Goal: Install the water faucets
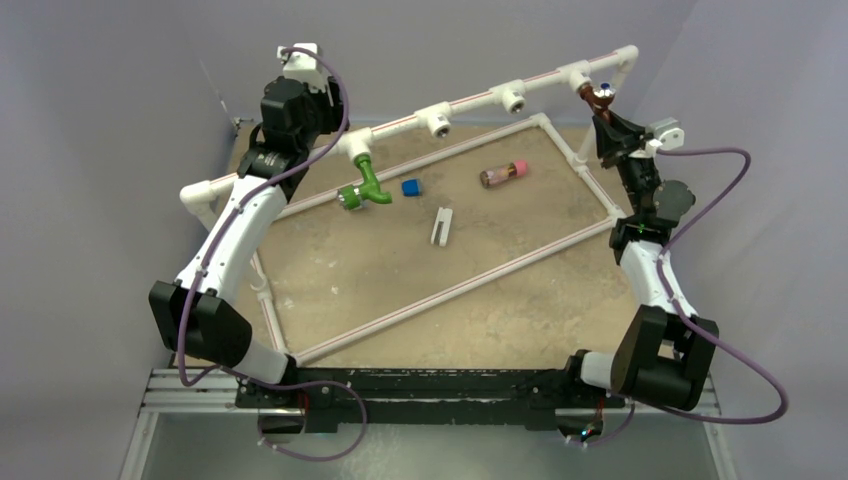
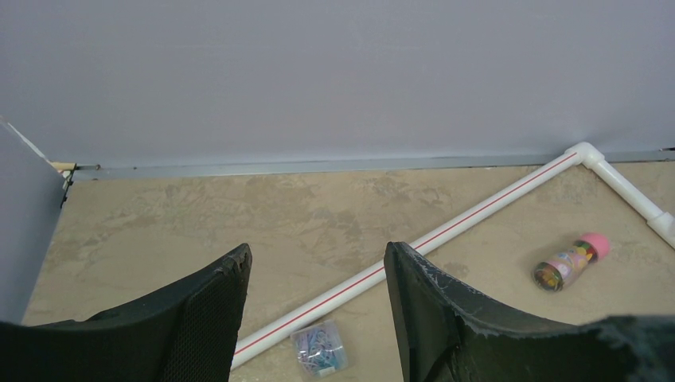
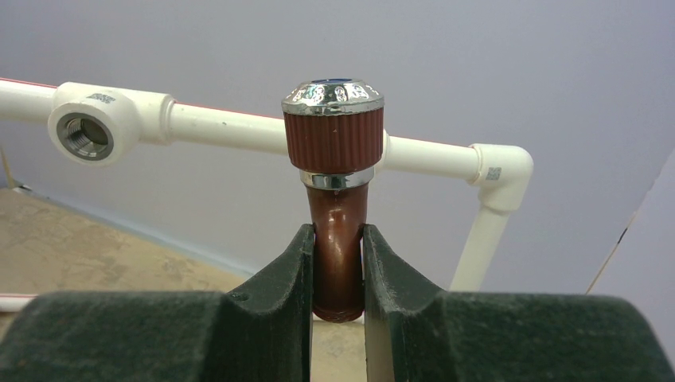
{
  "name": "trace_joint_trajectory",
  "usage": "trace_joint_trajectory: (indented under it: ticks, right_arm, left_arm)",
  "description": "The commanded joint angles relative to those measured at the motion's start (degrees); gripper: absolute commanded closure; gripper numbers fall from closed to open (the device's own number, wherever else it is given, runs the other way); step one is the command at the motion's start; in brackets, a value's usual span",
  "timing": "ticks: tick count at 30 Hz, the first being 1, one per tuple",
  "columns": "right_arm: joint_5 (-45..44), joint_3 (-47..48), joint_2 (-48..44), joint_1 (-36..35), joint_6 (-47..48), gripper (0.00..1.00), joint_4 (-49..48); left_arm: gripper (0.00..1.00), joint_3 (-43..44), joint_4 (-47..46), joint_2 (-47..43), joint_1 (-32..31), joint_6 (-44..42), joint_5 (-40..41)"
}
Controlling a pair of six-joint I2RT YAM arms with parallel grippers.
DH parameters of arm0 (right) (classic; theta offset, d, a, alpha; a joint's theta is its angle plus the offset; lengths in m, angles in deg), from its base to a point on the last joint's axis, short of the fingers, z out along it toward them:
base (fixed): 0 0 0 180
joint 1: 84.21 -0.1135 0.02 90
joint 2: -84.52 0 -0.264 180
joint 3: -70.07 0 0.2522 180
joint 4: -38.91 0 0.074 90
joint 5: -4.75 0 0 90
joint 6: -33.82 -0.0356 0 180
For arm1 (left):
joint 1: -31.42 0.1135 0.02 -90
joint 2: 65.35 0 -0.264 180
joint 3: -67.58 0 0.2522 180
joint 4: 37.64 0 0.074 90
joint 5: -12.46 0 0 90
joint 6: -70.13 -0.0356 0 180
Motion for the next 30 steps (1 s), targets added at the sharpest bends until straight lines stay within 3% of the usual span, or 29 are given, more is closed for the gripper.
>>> trace_joint_trajectory:
  ticks: [1, 18, 30]
  right_arm:
    - [0.5, 2.1, -0.2, 0.0, 0.1, 1.0, -3.8]
    - [4.2, 0.7, 5.4, 0.0, -5.8, 1.0, -15.7]
    - [-3.0, 1.6, 3.9, 0.2, -18.5, 1.0, -8.5]
  left_arm:
    - [0.39, -1.6, 1.0, -0.4, 0.5, -1.2, -1.0]
    - [0.39, -1.8, 0.7, -0.1, 0.5, -1.5, -1.8]
    - [0.39, -1.9, 0.7, -0.3, 0.5, -1.5, -2.2]
